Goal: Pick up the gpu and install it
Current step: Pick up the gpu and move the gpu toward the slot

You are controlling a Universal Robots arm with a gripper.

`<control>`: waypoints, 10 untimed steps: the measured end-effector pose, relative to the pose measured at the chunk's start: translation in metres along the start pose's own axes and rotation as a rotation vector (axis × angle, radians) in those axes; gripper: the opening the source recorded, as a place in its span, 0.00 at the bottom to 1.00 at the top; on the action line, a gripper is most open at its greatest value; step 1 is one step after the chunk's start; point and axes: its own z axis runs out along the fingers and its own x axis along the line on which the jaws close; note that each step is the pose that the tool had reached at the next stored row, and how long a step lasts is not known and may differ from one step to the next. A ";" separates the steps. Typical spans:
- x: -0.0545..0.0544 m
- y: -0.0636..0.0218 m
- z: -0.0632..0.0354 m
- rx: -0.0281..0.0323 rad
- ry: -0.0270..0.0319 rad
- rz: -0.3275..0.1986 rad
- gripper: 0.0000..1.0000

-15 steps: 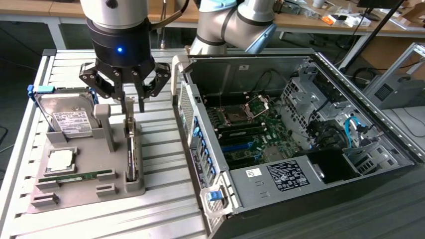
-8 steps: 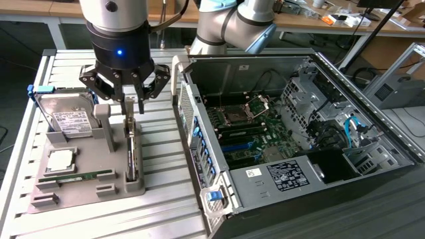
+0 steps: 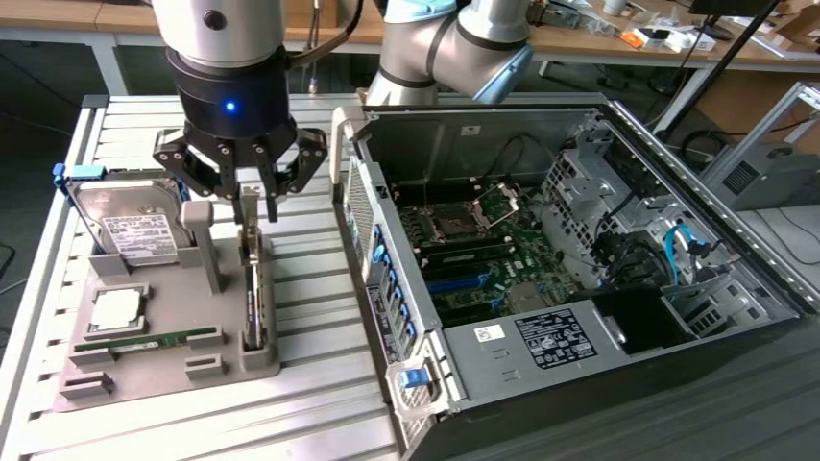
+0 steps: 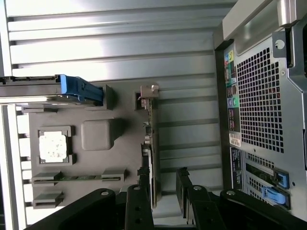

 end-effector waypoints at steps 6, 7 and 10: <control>0.000 -0.0002 0.0023 -0.0001 -0.0001 0.000 0.36; 0.001 -0.0002 0.0027 -0.0001 -0.0001 0.000 0.36; 0.001 -0.0003 0.0038 0.0000 0.0000 0.000 0.36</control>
